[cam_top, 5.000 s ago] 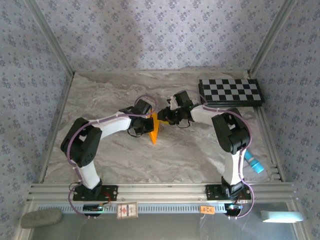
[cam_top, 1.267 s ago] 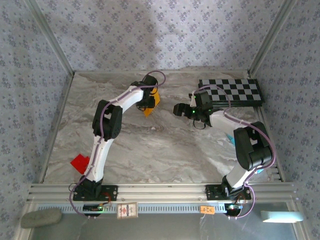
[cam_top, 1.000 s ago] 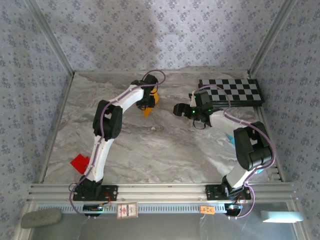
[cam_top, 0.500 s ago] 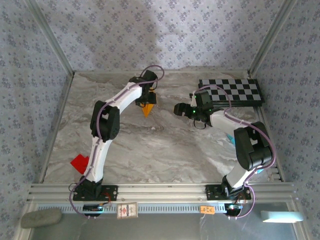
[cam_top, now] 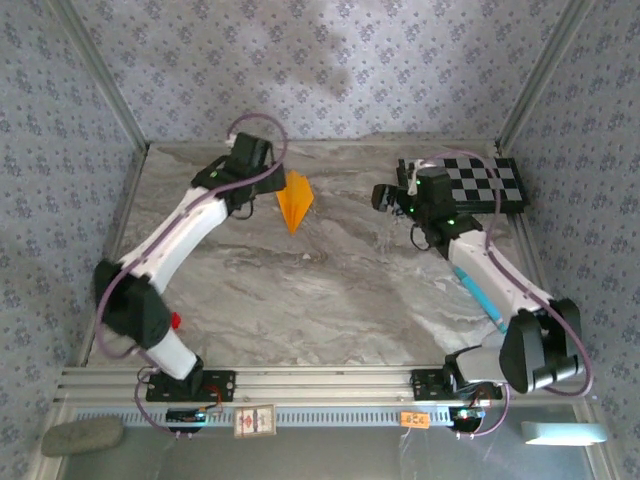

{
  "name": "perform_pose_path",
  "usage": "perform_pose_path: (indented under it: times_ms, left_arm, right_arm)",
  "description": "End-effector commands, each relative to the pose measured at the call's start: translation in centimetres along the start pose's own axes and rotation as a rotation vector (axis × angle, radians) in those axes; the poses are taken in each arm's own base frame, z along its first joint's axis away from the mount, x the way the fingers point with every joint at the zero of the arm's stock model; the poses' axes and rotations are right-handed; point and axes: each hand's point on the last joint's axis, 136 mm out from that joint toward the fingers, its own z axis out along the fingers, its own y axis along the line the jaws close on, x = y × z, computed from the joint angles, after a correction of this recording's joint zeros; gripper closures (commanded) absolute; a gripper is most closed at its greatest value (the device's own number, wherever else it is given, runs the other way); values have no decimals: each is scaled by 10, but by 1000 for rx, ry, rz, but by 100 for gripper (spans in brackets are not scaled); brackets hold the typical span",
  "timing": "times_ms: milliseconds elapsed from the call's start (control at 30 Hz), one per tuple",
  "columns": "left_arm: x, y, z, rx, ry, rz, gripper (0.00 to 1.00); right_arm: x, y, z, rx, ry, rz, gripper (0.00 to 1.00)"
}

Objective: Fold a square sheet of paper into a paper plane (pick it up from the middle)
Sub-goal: Place a paper plane at the top-center of the table, then reset both arms

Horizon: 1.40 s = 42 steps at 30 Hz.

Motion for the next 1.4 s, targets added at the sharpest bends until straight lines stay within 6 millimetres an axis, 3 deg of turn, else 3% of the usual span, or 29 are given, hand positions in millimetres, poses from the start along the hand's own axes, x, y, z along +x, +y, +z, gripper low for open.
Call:
perform_pose_path:
  times_ms: [0, 200, 300, 433, 533, 733, 1033, 1367]
  left_arm:
    - [-6, 51, -8, -109, -149, -54, 0]
    - [38, 146, -16, -228, -272, -178, 0]
    - [62, 183, -20, -334, -342, -170, 0]
    - [91, 212, -15, -403, -334, -152, 0]
    - [110, 224, -6, -424, -310, -118, 0]
    - [127, 217, 20, -296, -329, -40, 0]
    - [114, 177, 31, -21, -427, 102, 0]
    - [111, 171, 71, 26, -382, 120, 0]
  right_arm:
    - [-4, -48, -21, 224, -55, -24, 0]
    - [9, -114, -33, 459, -107, -12, 0]
    - [19, -137, -31, 529, -151, -64, 0]
    - [42, -160, -24, 584, -177, -124, 0]
    - [63, -173, -13, 577, -142, -137, 0]
    - [81, -165, 7, 425, -153, -187, 0]
    - [79, -157, 18, 283, -213, -256, 0]
    - [94, -163, 41, 257, -173, -257, 0]
